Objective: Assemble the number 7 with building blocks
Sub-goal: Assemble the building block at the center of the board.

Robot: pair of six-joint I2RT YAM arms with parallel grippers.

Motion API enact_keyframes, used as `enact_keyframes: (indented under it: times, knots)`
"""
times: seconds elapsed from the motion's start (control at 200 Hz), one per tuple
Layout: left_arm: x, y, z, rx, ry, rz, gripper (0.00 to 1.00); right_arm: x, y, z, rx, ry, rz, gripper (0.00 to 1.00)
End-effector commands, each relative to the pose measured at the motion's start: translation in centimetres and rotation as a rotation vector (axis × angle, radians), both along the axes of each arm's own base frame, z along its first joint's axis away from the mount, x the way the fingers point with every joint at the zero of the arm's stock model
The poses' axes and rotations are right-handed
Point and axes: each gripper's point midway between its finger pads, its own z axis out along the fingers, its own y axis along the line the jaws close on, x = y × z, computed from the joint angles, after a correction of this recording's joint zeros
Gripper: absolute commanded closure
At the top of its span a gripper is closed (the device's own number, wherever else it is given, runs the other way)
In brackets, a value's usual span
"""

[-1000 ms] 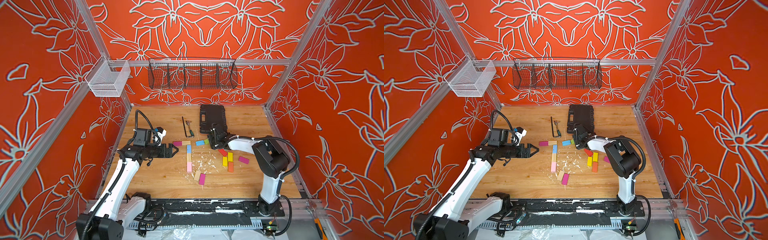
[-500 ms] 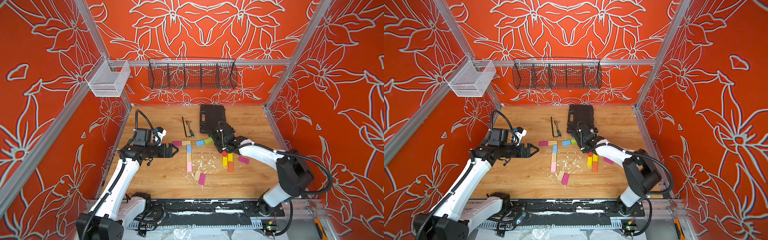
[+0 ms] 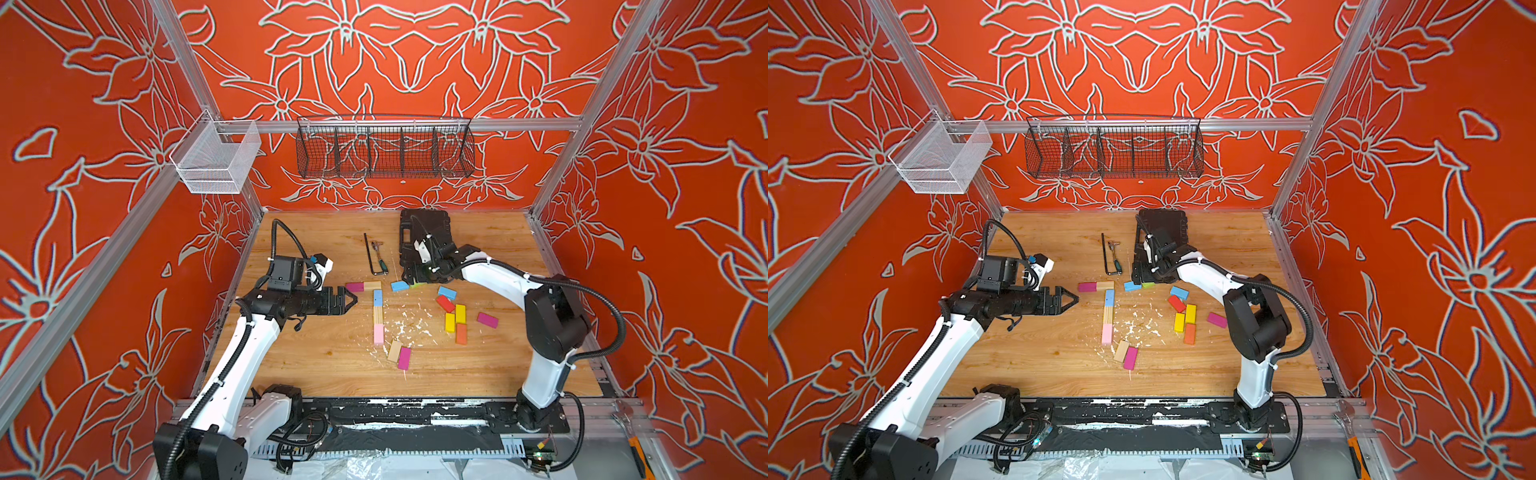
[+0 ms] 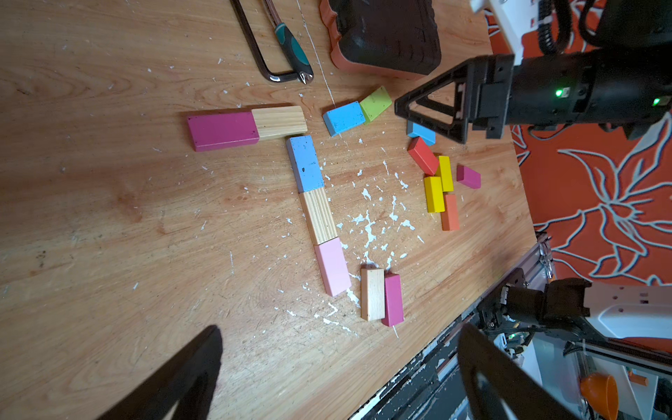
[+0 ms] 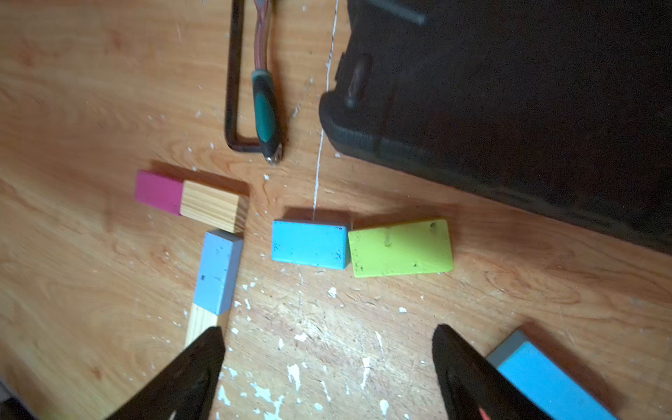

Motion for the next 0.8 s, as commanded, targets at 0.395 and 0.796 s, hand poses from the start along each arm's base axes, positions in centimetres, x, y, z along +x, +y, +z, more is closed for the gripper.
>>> enact_keyframes:
  times: [0.395, 0.796]
  knots:
    - [-0.1, -0.2, -0.6, 0.001, 0.009, -0.022, 0.02, 1.2, -1.9, -3.8, -0.171, 0.043, 0.070, 0.08]
    - [0.0, -0.2, -0.9, 0.002, 0.022, -0.022, 0.02, 2.2, -1.9, -5.4, -0.150, 0.063, 0.054, 0.08]
